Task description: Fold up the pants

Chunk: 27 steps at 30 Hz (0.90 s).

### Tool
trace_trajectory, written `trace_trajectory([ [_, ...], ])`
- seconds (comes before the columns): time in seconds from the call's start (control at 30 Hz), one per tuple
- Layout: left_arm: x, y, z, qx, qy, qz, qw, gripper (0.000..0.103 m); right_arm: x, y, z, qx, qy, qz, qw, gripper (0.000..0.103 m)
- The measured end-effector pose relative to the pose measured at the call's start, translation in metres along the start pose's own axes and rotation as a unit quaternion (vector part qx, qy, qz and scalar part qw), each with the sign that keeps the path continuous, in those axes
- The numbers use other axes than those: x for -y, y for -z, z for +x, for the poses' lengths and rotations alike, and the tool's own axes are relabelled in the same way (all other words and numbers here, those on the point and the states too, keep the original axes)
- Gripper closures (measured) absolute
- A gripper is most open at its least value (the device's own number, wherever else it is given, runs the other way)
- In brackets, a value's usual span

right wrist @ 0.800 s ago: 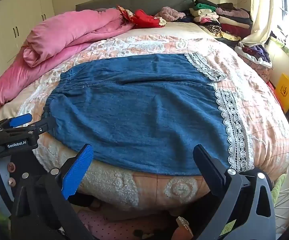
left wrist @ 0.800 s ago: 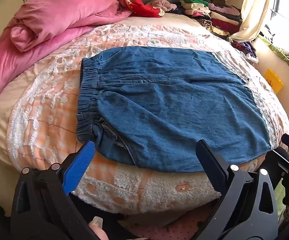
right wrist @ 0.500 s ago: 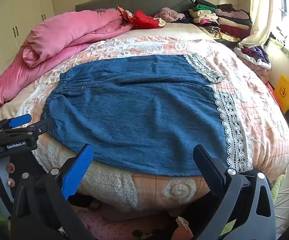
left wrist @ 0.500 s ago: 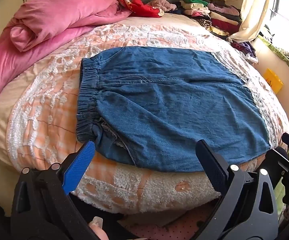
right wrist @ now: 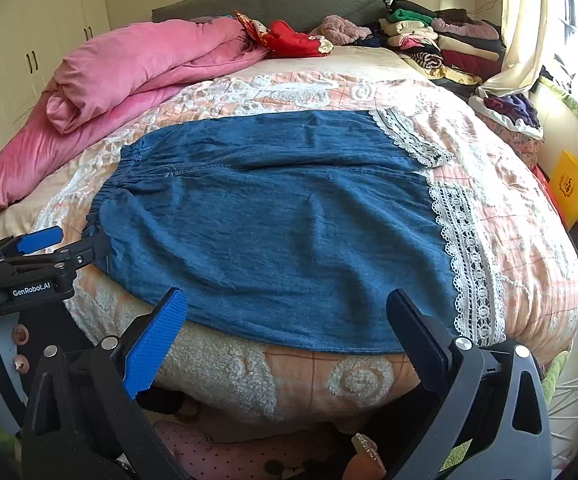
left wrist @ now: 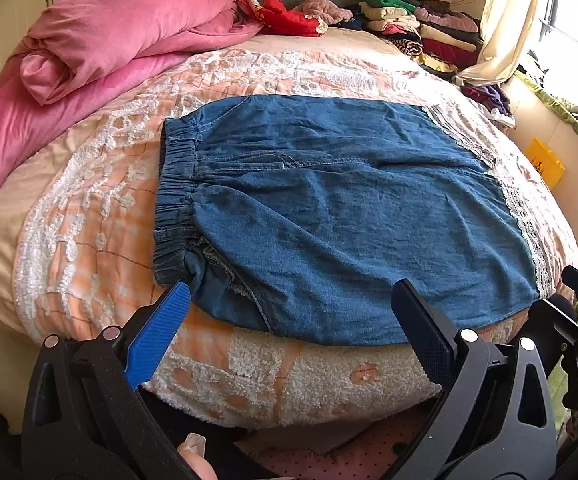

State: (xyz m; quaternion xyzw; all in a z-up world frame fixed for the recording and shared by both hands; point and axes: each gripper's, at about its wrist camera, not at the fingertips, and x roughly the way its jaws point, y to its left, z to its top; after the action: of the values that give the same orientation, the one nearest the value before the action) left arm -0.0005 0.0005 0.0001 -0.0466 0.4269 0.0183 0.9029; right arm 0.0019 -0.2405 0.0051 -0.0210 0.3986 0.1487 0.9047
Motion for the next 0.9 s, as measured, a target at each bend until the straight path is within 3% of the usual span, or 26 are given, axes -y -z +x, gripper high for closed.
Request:
trace_trajectory([
  [0.9,-0.0001,0.0003,-0.0002,0.002,-0.001,0.001,1.0000,0.008,0.0010,-0.0002,0.0008,0.000,0.000,0.004,1.000,0.004],
])
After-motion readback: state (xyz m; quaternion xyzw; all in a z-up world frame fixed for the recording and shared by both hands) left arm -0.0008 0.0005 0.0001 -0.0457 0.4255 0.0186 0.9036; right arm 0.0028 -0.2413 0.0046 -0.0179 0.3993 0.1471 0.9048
